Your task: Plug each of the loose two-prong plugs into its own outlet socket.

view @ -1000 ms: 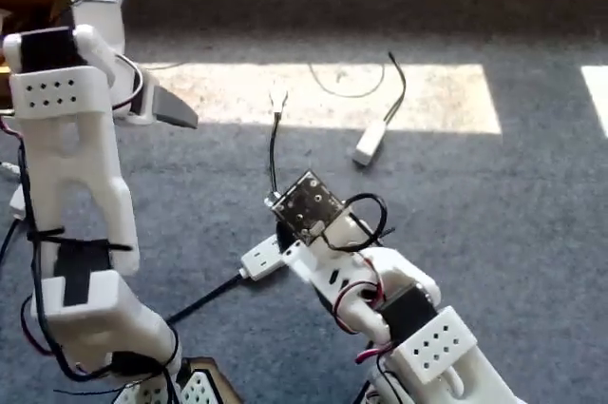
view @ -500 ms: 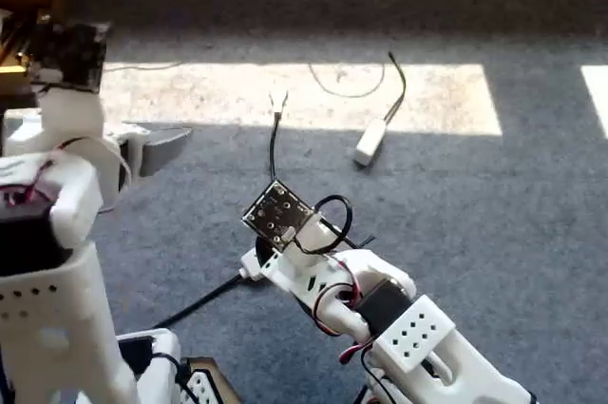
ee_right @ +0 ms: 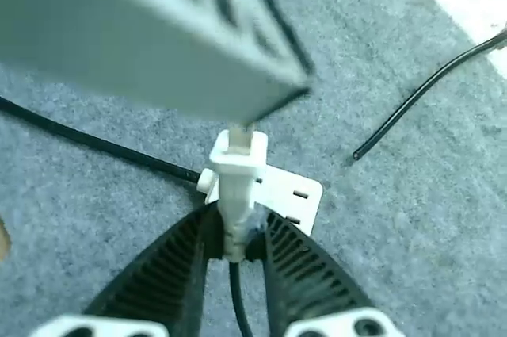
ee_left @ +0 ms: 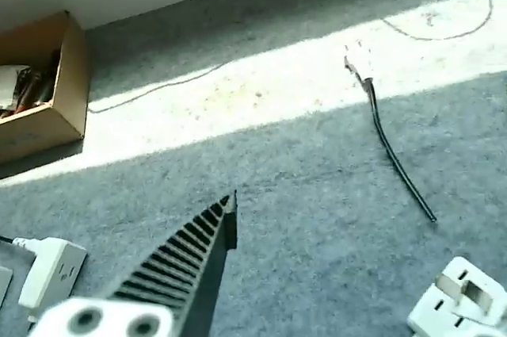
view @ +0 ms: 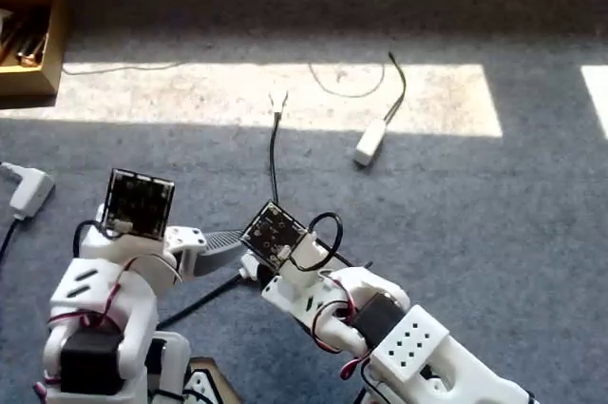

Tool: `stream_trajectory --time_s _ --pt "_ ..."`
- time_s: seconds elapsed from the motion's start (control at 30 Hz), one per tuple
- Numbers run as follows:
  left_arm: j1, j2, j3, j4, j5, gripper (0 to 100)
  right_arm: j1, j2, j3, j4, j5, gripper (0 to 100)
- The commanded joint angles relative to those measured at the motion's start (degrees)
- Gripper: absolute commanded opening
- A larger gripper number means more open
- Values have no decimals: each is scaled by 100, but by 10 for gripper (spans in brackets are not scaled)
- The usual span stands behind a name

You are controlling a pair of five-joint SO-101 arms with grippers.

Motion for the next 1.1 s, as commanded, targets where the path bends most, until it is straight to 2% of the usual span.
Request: stream_trajectory --time_s 0.0,0.23,0.43,0.57,0.77,1.07 --pt "338 -154 136 193 62 541 -48 -119 -31 -127 -62 5" --pt "330 -198 778 149 -53 541 -40 -145 -40 -92 -62 5" --pt "92 -145 1262 -475 -158 541 -57 -154 -699 699 -62 5" --pt "-57 -145 1464 -738 -158 541 -48 -154 -1033 813 -35 5" --pt "-57 -145 1481 -756 -158 495 -66 -154 -1490 1393 -9 5" --pt "-57 -145 1490 -747 -158 496 -40 -154 -2202 2079 255 5"
